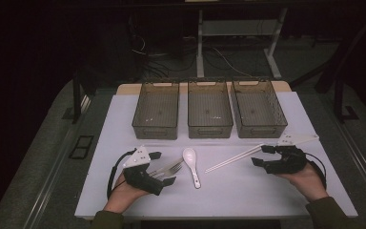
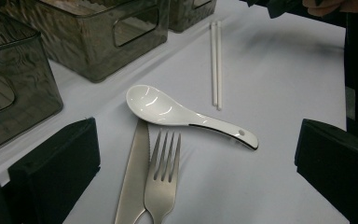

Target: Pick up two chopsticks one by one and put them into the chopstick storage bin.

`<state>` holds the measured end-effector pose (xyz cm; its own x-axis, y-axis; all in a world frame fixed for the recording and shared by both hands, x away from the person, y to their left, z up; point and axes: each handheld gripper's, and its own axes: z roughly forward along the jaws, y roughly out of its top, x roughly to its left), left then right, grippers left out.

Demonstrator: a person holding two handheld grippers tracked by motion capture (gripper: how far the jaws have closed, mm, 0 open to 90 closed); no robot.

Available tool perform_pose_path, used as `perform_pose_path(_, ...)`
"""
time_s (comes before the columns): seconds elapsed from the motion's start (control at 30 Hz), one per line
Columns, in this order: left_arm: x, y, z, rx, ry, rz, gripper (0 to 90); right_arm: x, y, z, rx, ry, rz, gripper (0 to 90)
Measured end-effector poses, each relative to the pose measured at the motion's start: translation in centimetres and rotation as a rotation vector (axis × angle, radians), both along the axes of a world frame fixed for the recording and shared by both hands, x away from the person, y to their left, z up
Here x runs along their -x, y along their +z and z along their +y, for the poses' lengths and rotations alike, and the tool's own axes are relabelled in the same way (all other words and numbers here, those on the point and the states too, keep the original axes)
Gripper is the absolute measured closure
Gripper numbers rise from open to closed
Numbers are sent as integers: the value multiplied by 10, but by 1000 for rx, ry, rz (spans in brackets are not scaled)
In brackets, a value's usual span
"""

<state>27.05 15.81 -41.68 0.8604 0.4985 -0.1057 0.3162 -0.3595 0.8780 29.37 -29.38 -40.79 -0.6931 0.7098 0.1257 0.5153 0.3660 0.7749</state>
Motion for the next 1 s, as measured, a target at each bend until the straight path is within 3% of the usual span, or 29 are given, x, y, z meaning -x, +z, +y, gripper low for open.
perform_pose_path(0.23,0,0,0,-2,-3,2,0,-14,3,0,50,-17,0,507)
perform_pose_path(0.63,0,0,-1,5,-4,2,0,-42,5,-8,94,-54,37,814)
perform_pose_path(1.0,0,-1,-1,2,-7,5,0,-64,-3,-15,164,-92,54,895)
